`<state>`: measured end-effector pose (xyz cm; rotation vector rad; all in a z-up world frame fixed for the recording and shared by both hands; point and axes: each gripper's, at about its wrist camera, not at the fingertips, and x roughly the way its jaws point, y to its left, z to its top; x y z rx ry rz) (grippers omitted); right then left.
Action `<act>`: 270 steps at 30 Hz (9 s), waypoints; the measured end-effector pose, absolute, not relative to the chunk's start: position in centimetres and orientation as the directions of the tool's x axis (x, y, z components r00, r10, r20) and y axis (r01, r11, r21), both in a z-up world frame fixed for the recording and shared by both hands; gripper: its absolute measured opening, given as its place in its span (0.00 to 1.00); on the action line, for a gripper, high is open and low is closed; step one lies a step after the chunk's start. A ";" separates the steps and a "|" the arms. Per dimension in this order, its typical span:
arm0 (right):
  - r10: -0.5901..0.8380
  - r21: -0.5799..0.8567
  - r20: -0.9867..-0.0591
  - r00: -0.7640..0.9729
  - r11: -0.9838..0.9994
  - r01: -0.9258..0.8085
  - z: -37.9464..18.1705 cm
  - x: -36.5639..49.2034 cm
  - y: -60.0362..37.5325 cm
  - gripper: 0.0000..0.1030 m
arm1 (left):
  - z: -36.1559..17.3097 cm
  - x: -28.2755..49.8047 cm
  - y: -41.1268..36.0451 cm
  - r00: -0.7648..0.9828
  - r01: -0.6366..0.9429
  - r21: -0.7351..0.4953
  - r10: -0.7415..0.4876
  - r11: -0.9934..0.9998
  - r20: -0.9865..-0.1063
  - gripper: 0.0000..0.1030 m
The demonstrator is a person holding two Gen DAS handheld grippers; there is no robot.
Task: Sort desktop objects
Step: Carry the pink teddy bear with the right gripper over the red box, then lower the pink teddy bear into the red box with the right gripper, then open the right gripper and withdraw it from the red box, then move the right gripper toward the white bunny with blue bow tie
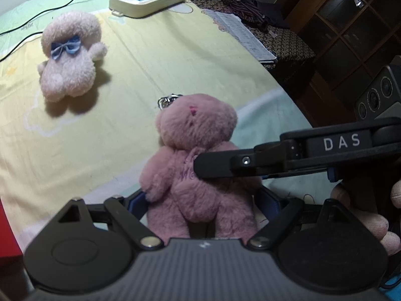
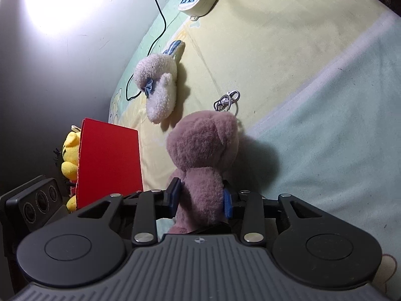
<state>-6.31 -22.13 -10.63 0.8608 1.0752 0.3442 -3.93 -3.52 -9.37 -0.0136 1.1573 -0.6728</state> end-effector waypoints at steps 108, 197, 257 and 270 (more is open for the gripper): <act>0.489 0.183 -0.694 0.529 0.830 -0.528 -0.9 1.1 20.6 0.42 | -2.0 -5.9 35.3 0.542 0.243 -0.322 -0.403 0.915 -0.737 0.82; 0.558 0.427 -0.582 0.591 0.829 -0.361 0.5 -4.7 13.8 0.39 | -0.5 -9.3 32.6 0.603 0.066 -0.119 -0.135 0.991 -0.787 0.93; 0.568 0.544 -0.540 0.621 0.798 -0.258 0.0 -5.3 -7.1 0.43 | 3.7 -7.4 11.1 0.658 0.022 0.095 0.058 0.995 -0.751 0.96; 0.542 0.556 -0.569 0.619 0.808 -0.196 -1.6 -5.3 -11.8 0.43 | 1.7 -5.8 5.9 0.613 0.083 0.081 0.013 0.993 -0.790 0.96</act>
